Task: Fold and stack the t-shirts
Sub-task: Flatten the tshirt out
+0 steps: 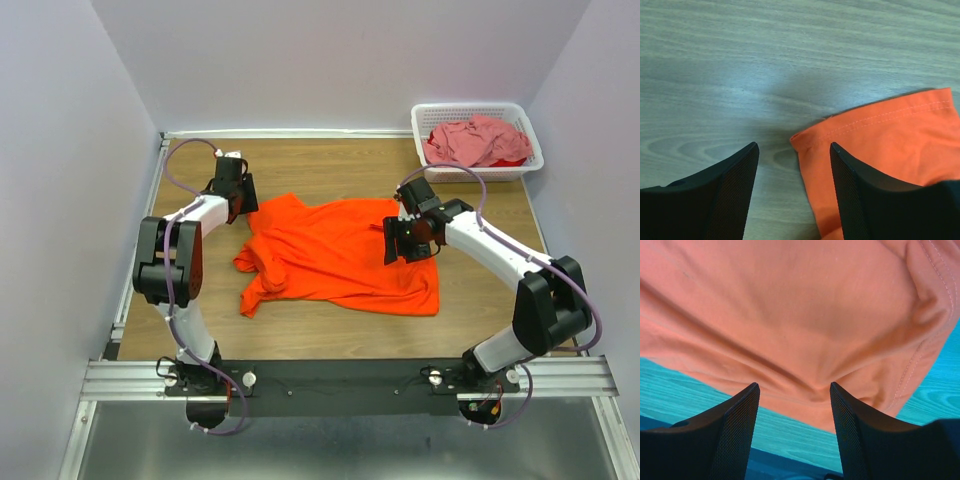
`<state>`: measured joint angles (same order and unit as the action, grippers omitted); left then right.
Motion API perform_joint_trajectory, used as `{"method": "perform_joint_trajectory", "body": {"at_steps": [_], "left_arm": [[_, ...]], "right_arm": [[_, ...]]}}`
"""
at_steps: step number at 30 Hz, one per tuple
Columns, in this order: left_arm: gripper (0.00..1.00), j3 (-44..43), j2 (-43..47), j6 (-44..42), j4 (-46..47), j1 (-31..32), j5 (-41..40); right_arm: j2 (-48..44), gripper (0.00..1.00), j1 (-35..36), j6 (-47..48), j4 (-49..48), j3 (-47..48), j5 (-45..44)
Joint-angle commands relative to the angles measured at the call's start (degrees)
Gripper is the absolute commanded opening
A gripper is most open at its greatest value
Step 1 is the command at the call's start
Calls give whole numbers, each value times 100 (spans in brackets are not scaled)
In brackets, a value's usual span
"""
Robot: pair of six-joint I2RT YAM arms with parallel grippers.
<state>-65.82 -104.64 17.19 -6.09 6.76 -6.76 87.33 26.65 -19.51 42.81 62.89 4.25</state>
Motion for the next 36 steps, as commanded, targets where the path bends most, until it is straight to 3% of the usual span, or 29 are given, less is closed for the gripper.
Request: {"method": "perform_joint_trajectory", "body": {"at_steps": [1, 13, 18, 24, 25, 26, 27, 36], "left_arm": [[62, -308, -293, -119, -305, 9, 113], [61, -502, -759, -58, -490, 158, 202], [52, -528, -909, -14, -674, 185, 114], [15, -309, -742, -14, -683, 246, 17], [15, -308, -725, -40, -675, 238, -26], [4, -282, -690, -58, -683, 246, -61], [0, -273, -655, -84, -683, 246, -149], [0, -221, -171, -277, -604, 246, -633]], "right_arm": [[56, 66, 15, -44, 114, 162, -197], [100, 66, 15, -62, 114, 100, -276], [126, 66, 15, -71, 96, 109, -311], [363, 66, 15, -27, -35, 389, -538], [364, 66, 15, -1, -53, 390, -557], [416, 66, 15, 34, -79, 538, -583], [556, 66, 15, 70, -106, 635, -609], [1567, 65, 24, 579, -352, 1638, -952]]}}
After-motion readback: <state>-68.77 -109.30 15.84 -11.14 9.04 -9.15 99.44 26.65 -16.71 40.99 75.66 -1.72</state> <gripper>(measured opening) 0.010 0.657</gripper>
